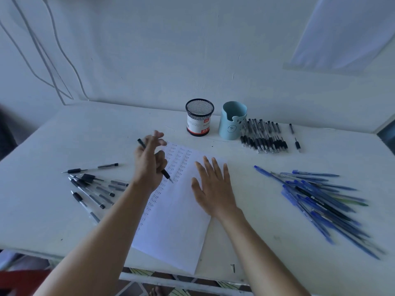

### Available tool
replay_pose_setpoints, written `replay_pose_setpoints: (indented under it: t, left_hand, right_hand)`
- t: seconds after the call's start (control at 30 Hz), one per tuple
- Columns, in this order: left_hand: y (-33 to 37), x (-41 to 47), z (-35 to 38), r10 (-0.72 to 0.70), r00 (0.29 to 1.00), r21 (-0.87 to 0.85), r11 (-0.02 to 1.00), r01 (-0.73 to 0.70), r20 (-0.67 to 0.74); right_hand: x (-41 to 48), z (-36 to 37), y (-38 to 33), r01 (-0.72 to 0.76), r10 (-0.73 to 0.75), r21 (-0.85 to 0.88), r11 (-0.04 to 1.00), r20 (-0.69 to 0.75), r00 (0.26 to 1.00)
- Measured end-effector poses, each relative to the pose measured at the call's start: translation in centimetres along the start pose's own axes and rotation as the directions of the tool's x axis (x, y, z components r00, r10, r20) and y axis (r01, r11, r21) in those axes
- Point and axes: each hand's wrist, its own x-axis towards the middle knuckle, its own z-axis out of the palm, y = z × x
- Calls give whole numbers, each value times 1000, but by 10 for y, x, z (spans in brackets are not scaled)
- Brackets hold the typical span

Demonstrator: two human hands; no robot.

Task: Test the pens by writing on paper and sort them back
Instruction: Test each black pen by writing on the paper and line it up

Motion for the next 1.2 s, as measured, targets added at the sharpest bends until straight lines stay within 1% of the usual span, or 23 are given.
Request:
replay_pose_setpoints:
  t: [0.07,0.1,0.13,0.2,0.27,0.3,0.4,0.47,0.53,0.6,0.63,0.7,0.77,0.87,1.0,1.1,1.2]
  left_hand:
    - [-10,4,-1,24,999,60,998,-22,-37]
    - [-12,5,-2,3,998,48,999,0,-56]
    - [-13,6,-3,-29,997,-3,1000,29,-67]
    - [-17,10,-8,-77,997,-104,992,73,-26]
    - [-22,13,-11,-89,995,-111,989,94,47]
    - [-24,16,-12,-92,994,-92,991,97,59]
    - [-26,17,-12,-69,997,88,994,65,43]
    - [-27,14,-13,-11,996,246,969,-11,87]
    - [-25,11,-15,22,988,450,888,-89,153]
    - [-24,8,-16,14,987,603,791,-107,158]
    - [-23,6,-16,8,987,629,770,-107,158]
    - [-21,4,-16,-3,988,620,779,-96,156]
    - [-22,3,-17,27,991,627,772,-103,130]
    - [-24,5,-19,81,995,720,686,-101,63]
    - [-27,6,-24,101,985,810,561,-171,138]
    - [-29,8,-24,110,980,819,538,-200,167]
    - [-29,8,-24,95,982,841,507,-189,163]
  right_hand:
    - [1,1,-1,-29,30,-34,999,33,999]
    - [2,2,-1,-39,42,-47,998,52,998]
    - [3,1,-1,-46,50,-57,997,69,996]
    - [4,0,-1,-53,59,-66,996,94,994]
    - [4,-1,-2,-54,59,-70,996,86,995]
    - [4,-1,-3,-54,60,-71,996,75,995]
    - [5,0,-3,-56,59,-59,997,54,997]
    - [5,0,-3,-57,59,-53,997,42,997]
    - [5,1,-3,-58,60,-49,997,32,998]
    - [5,2,-4,-61,62,-46,997,27,998]
    - [5,2,-4,-62,63,-44,997,25,998]
    - [5,2,-4,-64,64,-38,997,19,998]
    - [5,1,-4,-64,64,-33,997,16,998]
    - [5,3,-3,-61,62,-41,997,17,998]
    - [5,4,-3,-65,65,-43,997,12,998]
    - [5,4,-4,-65,65,-33,997,5,998]
    - [4,3,-4,-64,64,-30,997,2,998]
